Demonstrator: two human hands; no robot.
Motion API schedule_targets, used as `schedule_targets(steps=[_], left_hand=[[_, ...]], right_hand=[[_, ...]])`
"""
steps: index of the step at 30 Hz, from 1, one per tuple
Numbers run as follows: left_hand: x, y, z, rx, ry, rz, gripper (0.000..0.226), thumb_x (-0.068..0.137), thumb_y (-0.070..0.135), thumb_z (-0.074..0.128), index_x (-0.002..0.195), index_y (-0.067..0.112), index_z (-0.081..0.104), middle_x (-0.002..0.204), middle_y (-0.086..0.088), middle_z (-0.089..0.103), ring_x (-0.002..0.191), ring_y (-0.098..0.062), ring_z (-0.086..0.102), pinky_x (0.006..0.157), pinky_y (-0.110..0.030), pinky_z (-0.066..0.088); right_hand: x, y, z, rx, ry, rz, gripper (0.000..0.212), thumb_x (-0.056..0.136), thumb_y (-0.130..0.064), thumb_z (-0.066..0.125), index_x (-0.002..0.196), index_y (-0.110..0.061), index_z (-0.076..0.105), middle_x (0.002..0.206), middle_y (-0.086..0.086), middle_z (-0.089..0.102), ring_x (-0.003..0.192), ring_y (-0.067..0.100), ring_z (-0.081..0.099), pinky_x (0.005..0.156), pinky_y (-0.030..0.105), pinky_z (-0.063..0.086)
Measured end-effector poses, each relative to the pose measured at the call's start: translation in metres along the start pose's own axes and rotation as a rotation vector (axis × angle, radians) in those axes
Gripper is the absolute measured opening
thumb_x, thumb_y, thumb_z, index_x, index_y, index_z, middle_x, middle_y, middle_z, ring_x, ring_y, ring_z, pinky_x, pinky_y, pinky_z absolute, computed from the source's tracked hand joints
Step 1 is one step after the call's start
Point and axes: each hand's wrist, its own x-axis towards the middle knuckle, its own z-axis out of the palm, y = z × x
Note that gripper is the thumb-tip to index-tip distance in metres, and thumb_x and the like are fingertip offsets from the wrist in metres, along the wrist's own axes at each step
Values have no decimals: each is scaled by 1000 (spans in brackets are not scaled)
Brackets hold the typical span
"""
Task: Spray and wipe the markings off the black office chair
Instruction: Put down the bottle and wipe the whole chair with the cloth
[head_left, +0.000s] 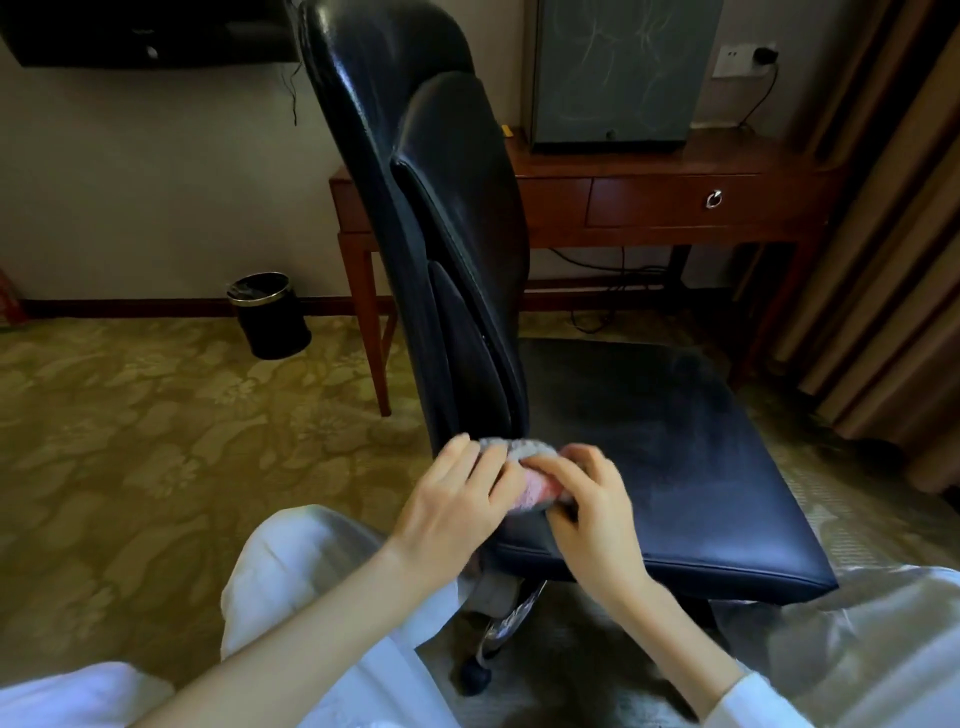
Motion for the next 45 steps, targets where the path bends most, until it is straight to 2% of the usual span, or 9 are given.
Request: schedule_targets(steps=[4, 10, 16, 18, 23, 29, 36, 41, 45], left_hand=[[57, -34, -59, 81, 207, -39, 24, 92, -3, 48, 97, 4, 70, 96, -15, 67, 82, -31, 64, 91, -42, 44], [104, -71, -107, 198, 313, -70, 24, 95, 0, 42, 96, 5, 65, 98, -14, 66, 79, -30, 62, 86, -40, 44], [84, -53, -70, 356, 268, 35, 16, 90, -6, 56, 89, 7, 65, 85, -14, 63, 67, -27, 58, 74, -39, 52], [73, -49, -59, 350, 250, 55, 18, 90, -7, 54, 88, 7, 64, 84, -14, 63, 67, -27, 58, 74, -39, 53], [44, -37, -35, 312, 181, 62, 23, 89, -12, 51, 88, 7, 63, 86, -13, 63, 71, -27, 61, 79, -39, 54], [9, -17, 2, 201, 99, 52, 20, 93, -7, 46, 93, 7, 60, 93, -16, 64, 79, -29, 63, 88, -39, 53], [-39, 8, 54, 130, -28, 95, 14, 90, -1, 50, 98, 8, 57, 98, -16, 65, 84, -31, 64, 91, -41, 52], [-51, 22, 62, 65, -129, 97, 25, 93, -1, 38, 92, 9, 61, 90, -11, 65, 75, -26, 63, 82, -37, 52], [-29, 15, 40, 3, -84, 46, 43, 99, 6, 25, 93, 8, 68, 92, -11, 66, 73, -25, 62, 78, -37, 52]], right_hand=[[47, -49, -41, 48, 182, -120, 48, 71, 5, 65, 115, -15, 66, 115, 12, 54, 105, 27, 51, 87, 31, 42], [100, -100, -81, 48, 299, -232, 44, 78, -8, 51, 119, -14, 65, 116, 14, 54, 107, 28, 51, 90, 32, 43], [76, -71, -59, 40, 185, -148, 50, 73, 5, 60, 119, -15, 65, 116, 12, 53, 106, 30, 51, 88, 42, 48], [64, -61, -49, 37, 143, -118, 51, 74, 6, 63, 120, -16, 64, 117, 11, 53, 108, 28, 50, 88, 37, 46], [41, -44, -22, 33, 62, -43, 49, 79, 4, 66, 122, -18, 63, 123, 10, 52, 112, 25, 47, 90, 24, 36], [13, -16, 5, 26, -10, 40, 50, 79, 1, 70, 122, -23, 62, 126, 8, 52, 115, 26, 47, 94, 32, 46], [-24, 20, 39, -28, -169, 155, 47, 83, 0, 66, 124, -23, 62, 125, 6, 53, 112, 24, 48, 93, 25, 40], [-41, 32, 47, -79, -240, 202, 46, 84, 0, 64, 124, -24, 63, 125, 6, 53, 113, 26, 48, 91, 20, 35], [-27, 24, 26, -59, -128, 138, 46, 79, 2, 69, 118, -22, 65, 122, 7, 56, 111, 26, 50, 92, 25, 42]])
